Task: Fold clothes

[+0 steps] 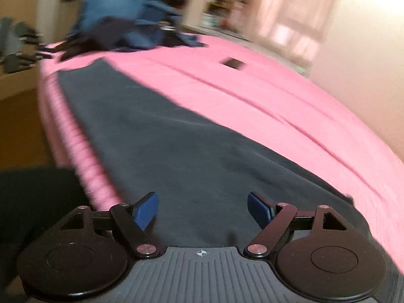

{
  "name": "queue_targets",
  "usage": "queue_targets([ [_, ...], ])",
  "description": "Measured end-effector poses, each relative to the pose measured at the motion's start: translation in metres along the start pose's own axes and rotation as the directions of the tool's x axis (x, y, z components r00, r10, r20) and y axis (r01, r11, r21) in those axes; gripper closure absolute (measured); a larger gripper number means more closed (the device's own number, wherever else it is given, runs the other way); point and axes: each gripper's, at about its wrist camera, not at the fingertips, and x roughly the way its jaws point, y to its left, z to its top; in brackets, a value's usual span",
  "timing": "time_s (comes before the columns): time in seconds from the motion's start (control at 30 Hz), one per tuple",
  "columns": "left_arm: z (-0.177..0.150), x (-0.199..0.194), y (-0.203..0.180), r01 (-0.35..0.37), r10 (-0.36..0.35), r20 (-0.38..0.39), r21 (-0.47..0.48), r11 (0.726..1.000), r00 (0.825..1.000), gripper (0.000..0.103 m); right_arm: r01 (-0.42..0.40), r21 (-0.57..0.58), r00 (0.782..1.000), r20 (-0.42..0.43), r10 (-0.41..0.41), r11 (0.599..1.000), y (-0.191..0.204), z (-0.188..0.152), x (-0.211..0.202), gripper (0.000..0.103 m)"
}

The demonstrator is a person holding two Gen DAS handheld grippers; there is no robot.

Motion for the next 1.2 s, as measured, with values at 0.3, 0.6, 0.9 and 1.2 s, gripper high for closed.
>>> queue_targets([
  [0.3, 0.137, 0.071, 0.017, 0.313, -0.270, 0.204, -0.218, 0.924, 0.941, 0.075, 0.154, 0.246, 0.986, -0.099, -0.134, 0.957, -0.111, -0.005, 0.027, 0.023],
  [0.6, 0.344, 0.099, -0.040, 0.701, -0.604, 0.415, -0.125, 0.702, 0.680, 0.071, 0.363, 0.461, 0.926, -0.279, -0.255, 0.810, -0.197, -0.089, -0.011, 0.023],
  [0.9, 0.531, 0.157, -0.103, 0.965, -0.896, 0.358, -0.120, 0.234, 0.262, 0.069, 0.401, 0.490, 0.916, -0.201, -0.347, 0.774, -0.188, -0.120, -0.056, 0.023],
  [1.2, 0.575, 0.194, -0.144, 0.982, -0.952, 0.263, -0.148, 0.119, 0.155, 0.101, 0.443, 0.502, 0.894, -0.181, -0.410, 0.743, -0.201, -0.137, -0.065, 0.023],
])
